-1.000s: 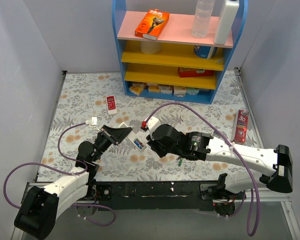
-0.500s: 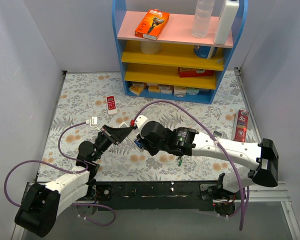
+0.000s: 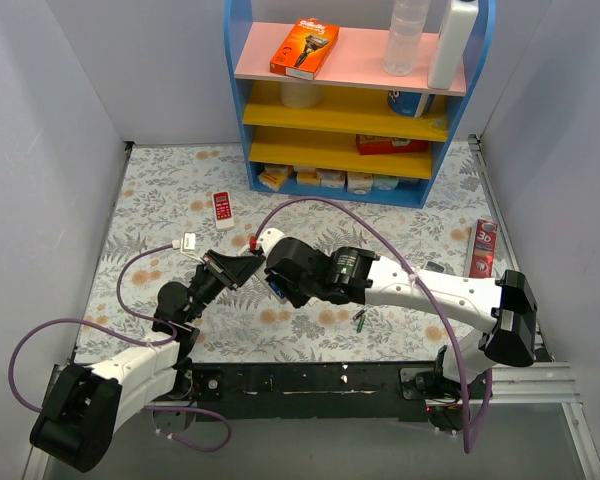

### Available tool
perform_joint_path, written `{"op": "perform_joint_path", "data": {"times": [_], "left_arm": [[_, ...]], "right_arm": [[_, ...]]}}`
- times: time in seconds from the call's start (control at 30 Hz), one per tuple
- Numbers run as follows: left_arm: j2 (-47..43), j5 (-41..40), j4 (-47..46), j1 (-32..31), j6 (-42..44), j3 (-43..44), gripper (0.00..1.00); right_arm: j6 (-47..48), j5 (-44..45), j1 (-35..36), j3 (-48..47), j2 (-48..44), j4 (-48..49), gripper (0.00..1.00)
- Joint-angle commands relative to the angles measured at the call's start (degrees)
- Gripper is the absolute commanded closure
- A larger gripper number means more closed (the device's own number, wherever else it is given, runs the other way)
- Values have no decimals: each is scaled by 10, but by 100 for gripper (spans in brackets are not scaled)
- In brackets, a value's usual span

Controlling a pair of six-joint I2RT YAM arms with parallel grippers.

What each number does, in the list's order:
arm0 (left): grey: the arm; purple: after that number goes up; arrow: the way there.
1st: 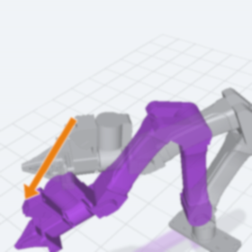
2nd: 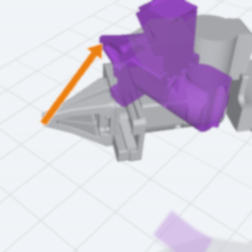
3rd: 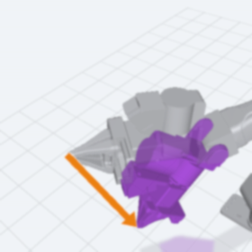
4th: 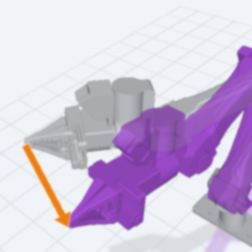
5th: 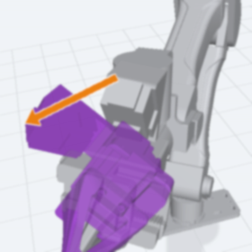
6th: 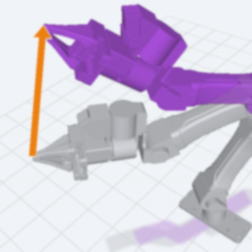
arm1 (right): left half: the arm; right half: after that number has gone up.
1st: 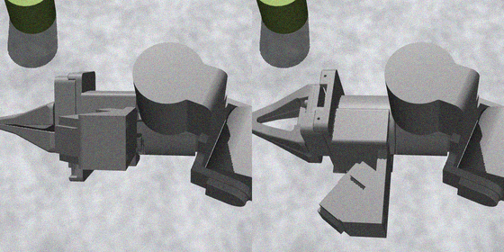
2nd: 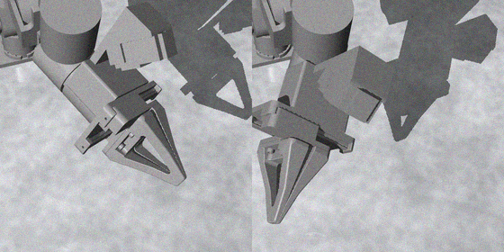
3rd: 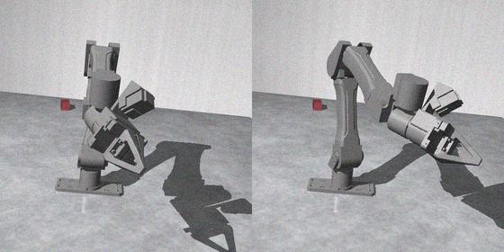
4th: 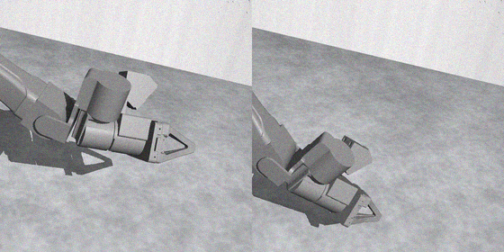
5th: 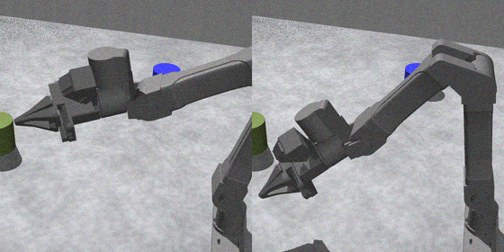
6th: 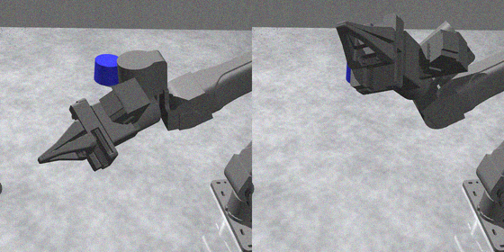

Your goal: Load the batteries into the remote control

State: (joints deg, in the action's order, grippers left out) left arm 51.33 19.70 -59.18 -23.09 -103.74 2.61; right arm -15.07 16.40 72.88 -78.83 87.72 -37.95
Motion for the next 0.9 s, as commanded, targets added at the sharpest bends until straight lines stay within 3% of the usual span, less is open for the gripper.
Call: {"op": "perform_joint_path", "data": {"times": [0.0, 0.33, 0.87], "left_arm": [[-4, 5, -40, -2, -14, -88, 100], [6, -4, -51, -2, -66, -97, 100], [12, -5, -45, -3, -147, -107, 100]], "right_arm": [[-7, 8, 2, -31, 13, -22, 81], [4, -2, 2, -57, 46, -42, 74], [26, 21, 2, -103, 76, -80, 79]]}}
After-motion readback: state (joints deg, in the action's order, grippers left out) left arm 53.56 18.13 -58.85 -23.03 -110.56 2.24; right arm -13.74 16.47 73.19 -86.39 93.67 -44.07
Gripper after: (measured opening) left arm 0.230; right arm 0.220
